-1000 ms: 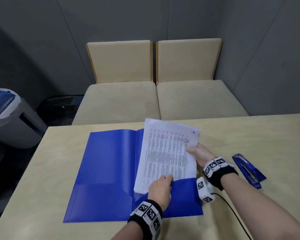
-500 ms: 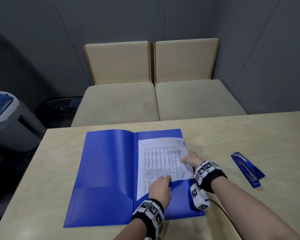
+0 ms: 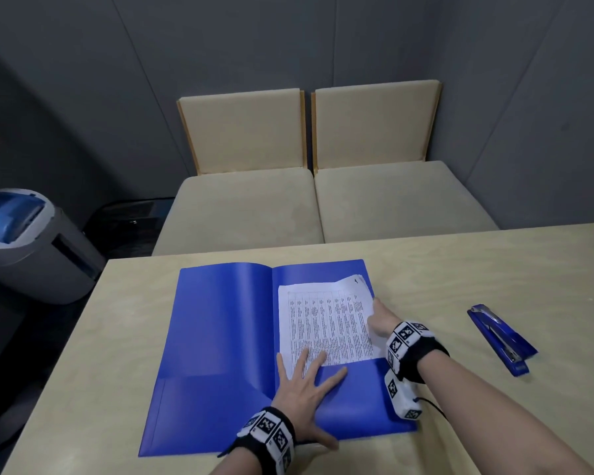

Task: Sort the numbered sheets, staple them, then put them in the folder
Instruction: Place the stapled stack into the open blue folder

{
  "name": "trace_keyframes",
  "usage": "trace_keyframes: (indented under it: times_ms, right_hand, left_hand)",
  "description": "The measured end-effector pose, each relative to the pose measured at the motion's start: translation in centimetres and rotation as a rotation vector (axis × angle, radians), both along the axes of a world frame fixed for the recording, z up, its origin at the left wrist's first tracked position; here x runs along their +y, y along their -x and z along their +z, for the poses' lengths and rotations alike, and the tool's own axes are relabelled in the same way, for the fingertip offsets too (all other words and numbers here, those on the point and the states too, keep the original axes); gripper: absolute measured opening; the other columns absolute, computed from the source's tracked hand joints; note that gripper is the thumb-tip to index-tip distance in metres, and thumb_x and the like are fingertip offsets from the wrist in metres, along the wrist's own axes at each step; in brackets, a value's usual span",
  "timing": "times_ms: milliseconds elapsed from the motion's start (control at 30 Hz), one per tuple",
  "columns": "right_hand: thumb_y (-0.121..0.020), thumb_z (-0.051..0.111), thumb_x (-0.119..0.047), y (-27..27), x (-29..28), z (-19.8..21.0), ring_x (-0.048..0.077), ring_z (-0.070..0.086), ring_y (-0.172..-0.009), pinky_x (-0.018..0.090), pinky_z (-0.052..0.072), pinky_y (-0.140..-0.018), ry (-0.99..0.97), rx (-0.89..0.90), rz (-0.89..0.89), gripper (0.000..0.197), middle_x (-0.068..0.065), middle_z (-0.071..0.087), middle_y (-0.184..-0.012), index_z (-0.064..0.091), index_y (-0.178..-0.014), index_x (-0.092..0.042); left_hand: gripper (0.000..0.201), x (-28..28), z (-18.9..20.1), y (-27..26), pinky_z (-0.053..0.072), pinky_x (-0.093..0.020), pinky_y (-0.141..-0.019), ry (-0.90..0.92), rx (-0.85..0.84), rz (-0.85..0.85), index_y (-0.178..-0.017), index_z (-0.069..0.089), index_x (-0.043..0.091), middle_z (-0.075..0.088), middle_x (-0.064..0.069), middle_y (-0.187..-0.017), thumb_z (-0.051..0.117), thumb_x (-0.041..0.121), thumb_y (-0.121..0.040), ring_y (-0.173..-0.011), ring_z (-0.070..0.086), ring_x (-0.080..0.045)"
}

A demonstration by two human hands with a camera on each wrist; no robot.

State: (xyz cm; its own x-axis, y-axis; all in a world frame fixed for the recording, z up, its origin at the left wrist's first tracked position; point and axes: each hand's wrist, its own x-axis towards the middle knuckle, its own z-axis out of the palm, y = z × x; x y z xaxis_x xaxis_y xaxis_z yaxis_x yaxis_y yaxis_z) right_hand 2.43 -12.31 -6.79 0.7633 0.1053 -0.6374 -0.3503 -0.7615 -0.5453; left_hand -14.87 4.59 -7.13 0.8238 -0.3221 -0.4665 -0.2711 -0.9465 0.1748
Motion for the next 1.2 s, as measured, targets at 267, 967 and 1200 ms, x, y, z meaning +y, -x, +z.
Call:
trace_keyframes:
  times_ms: [267,967,1200]
  right_hand:
    - [-0.09,0.044,-0.006,1.4,0.6,0.7,0.035,0.051,-0.117,0.035,0.044,-0.093,0.102,-0.096,-0.079,0.05,0.018,0.043,-0.134,0.027,-0.137,-0.007]
    - [-0.101,0.032,-0.038,11.8,-3.8,-1.0,0.017,0.016,-0.146,0.03,0.016,-0.117,0.122,-0.339,0.189,0.054,0.001,0.015,-0.159,0.024,-0.149,-0.015]
    - [-0.1,0.038,-0.027,10.2,-5.1,0.2,0.023,0.05,-0.125,0.031,0.034,-0.106,-0.197,-0.232,-0.18,0.038,0.009,0.055,-0.136,0.057,-0.126,-0.007]
  left_hand:
    - [0.117,0.3,-0.4,-0.1,-0.009,-0.071,-0.105,0.024,-0.001,0.006,-0.136,-0.025,0.056,-0.013,0.003,-0.158,0.062,0.078,-0.06,-0.144,-0.017,-0.033]
    - [0.068,20.3,-0.5,6.7,0.027,-0.046,-0.111,0.367,-0.086,1.524,-0.137,0.041,0.006,0.039,-0.026,-0.14,0.053,0.052,-0.088,-0.129,0.038,-0.042]
    - [0.034,20.0,10.9,5.9,0.039,-0.032,-0.068,0.692,-0.217,1.219,-0.09,0.064,0.01,0.061,-0.014,-0.087,0.041,0.034,-0.099,-0.071,0.052,-0.026]
